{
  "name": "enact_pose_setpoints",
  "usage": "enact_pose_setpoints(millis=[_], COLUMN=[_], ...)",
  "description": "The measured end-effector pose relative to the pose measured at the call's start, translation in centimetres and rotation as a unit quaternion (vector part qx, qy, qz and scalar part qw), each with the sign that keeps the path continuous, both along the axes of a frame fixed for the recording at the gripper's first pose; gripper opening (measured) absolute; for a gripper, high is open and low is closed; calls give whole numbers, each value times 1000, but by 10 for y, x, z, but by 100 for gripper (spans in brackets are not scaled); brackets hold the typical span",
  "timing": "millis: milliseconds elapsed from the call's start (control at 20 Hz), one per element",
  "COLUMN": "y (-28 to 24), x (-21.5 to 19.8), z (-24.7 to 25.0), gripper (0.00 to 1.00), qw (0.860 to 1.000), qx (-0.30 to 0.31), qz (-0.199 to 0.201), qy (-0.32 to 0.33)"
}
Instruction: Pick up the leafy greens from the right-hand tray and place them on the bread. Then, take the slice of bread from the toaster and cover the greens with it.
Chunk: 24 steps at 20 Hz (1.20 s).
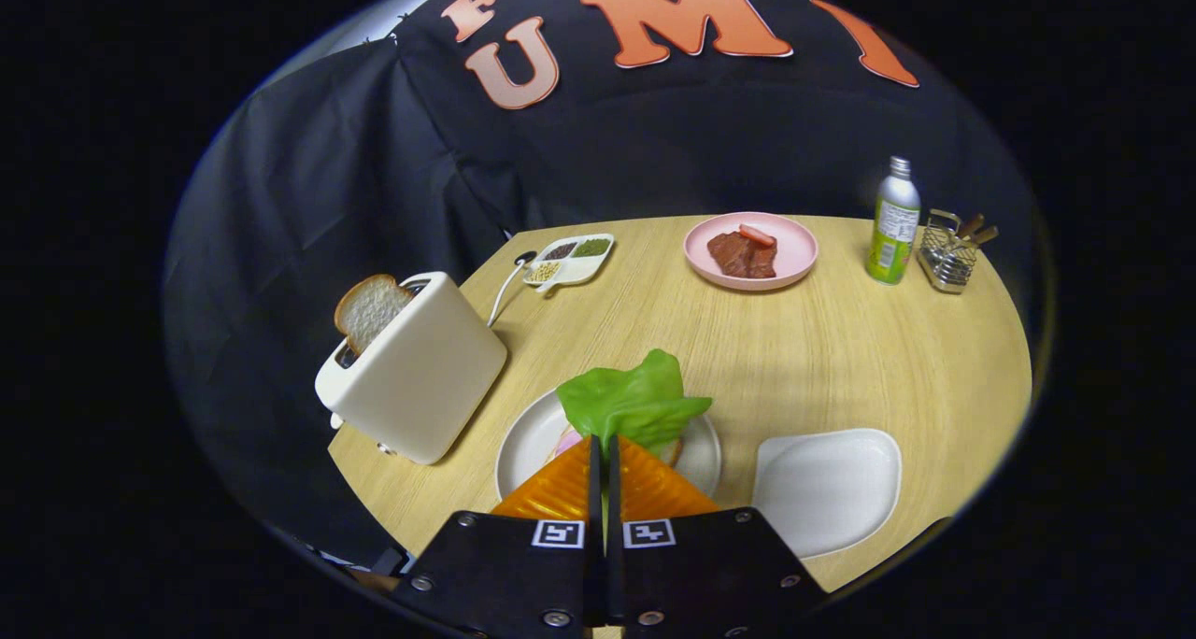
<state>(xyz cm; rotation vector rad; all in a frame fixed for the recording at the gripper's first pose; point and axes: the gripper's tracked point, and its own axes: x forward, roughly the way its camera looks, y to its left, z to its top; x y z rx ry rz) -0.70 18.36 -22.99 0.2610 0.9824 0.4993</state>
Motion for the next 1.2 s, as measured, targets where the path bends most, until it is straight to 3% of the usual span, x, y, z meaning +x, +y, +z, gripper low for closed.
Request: enact_pose_setpoints(millis=[200, 450, 850, 900, 1100, 1200], y=[22, 16, 20, 18, 22, 28], x=[-4, -1, 8, 11, 20, 29], z=[-20, -67, -73, -66, -30, -11], gripper=[1, 4, 44, 54, 80, 85], qw=[999, 996, 995, 995, 997, 998], qx=[0, -66, -75, -82, -75, -67], qz=[28, 49, 59, 57, 32, 20], qy=[18, 29, 15, 5, 2, 2])
